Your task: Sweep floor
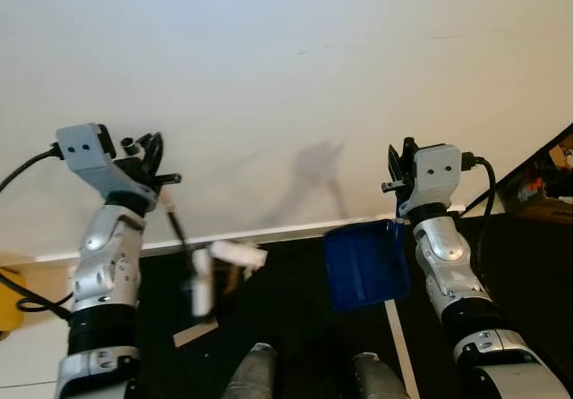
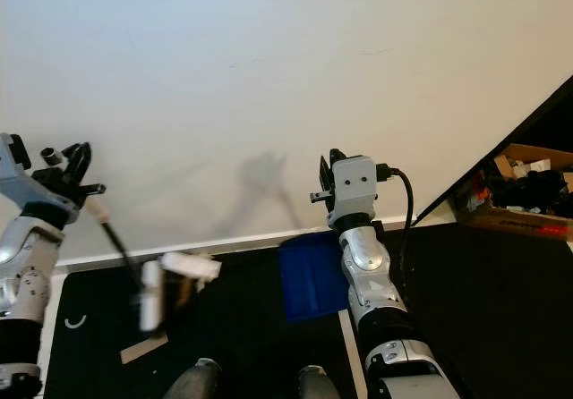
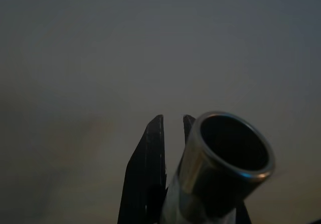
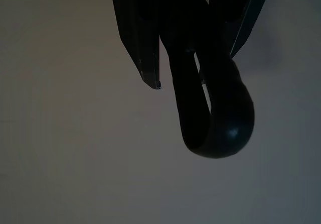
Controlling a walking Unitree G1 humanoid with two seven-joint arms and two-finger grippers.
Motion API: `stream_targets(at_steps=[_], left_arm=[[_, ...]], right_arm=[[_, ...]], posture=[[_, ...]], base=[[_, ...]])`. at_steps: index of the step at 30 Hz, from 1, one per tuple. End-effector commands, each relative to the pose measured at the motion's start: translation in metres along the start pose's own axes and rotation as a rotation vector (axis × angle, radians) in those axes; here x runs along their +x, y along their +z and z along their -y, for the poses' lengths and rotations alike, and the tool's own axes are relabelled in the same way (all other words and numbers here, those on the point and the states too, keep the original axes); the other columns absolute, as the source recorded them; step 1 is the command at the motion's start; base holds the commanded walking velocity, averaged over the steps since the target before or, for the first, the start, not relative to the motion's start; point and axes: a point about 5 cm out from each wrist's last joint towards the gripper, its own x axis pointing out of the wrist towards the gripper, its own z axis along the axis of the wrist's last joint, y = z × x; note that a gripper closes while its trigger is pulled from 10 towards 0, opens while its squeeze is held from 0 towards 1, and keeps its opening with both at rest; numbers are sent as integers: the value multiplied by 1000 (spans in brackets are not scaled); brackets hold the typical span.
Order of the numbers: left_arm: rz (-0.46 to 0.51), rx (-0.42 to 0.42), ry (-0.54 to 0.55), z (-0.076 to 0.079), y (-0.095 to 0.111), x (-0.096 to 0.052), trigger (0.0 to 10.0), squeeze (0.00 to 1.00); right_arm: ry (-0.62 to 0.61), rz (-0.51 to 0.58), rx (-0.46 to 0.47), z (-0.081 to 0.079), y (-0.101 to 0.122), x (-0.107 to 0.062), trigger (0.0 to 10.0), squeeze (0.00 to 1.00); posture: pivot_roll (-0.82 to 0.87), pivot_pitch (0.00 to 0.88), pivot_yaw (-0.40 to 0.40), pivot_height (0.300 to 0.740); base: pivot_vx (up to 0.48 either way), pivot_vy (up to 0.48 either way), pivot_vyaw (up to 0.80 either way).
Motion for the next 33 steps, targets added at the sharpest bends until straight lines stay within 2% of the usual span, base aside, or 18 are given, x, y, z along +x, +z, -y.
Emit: stream_targets(at_steps=[1,4,5,7,8,9,10,13,16,19,20,23,24,26,28,29,31,33], left_arm=[[29,-123,-62,24,-1,1,10000,0],[27,-138,-81,35,0,1,10000,0],[19,-154,-81,48,-5,2,10000,0],[16,-160,-80,52,-8,3,10000,0],[12,-191,-78,61,-10,4,10000,0],[12,-191,-78,61,-10,4,10000,0],[12,-239,-87,74,-10,6,10000,0],[16,-236,-93,77,-4,8,10000,0],[15,-207,-85,68,2,8,10000,0],[21,-97,-49,36,22,5,10000,0],[21,-97,-49,36,22,5,10000,0],[55,-2,-2,11,48,1,10000,0],[55,-2,-2,11,48,1,10000,0],[73,79,27,-3,67,-3,10000,0],[73,133,34,-8,74,-8,10000,0],[54,201,43,-15,77,-15,10000,0],[54,201,43,-15,77,-15,10000,0],[4,273,67,-25,73,-25,10000,0]], right_arm=[[-24,-28,82,-7,-8,-4,10000,0],[-27,-34,84,-7,-9,-3,10000,0],[-24,-54,74,-8,-13,-4,10000,0],[-21,-60,70,-9,-15,-5,10000,0],[-18,-65,68,-10,-16,-6,10000,0],[-18,-65,68,-10,-16,-6,10000,0],[-10,-68,62,-12,-18,-7,10000,0],[-2,-68,58,-14,-19,-8,10000,0],[8,-70,57,-15,-20,-10,10000,0],[23,-69,55,-16,-21,-10,10000,0],[23,-69,55,-16,-21,-10,10000,0],[40,-64,53,-16,-20,-8,10000,0],[40,-64,53,-16,-20,-8,10000,0],[65,-59,65,-17,-19,-7,10000,0],[85,-57,74,-19,-18,-6,10000,0],[112,-57,84,-23,-17,-5,10000,0],[112,-57,84,-23,-17,-5,10000,0],[150,-53,102,-29,-15,-1,10000,0]], posture=[[143,288,24,740],[147,284,29,740],[160,281,31,740],[163,283,31,740],[161,284,33,740],[161,284,33,740],[164,286,39,740],[166,289,46,740],[168,291,52,740],[174,294,62,740],[174,294,62,740],[175,295,64,740],[175,295,64,740],[183,297,67,740],[193,304,67,740],[193,304,67,740],[193,304,67,740],[209,317,63,740]], base=[[0,0,0],[0,0,0],[0,0,0],[0,0,0],[0,0,0],[0,0,0],[0,0,0],[0,0,0],[0,0,0],[0,0,0],[0,0,0],[0,0,0],[0,0,0],[0,0,0],[0,0,0],[0,0,0],[0,0,0],[0,0,0]])
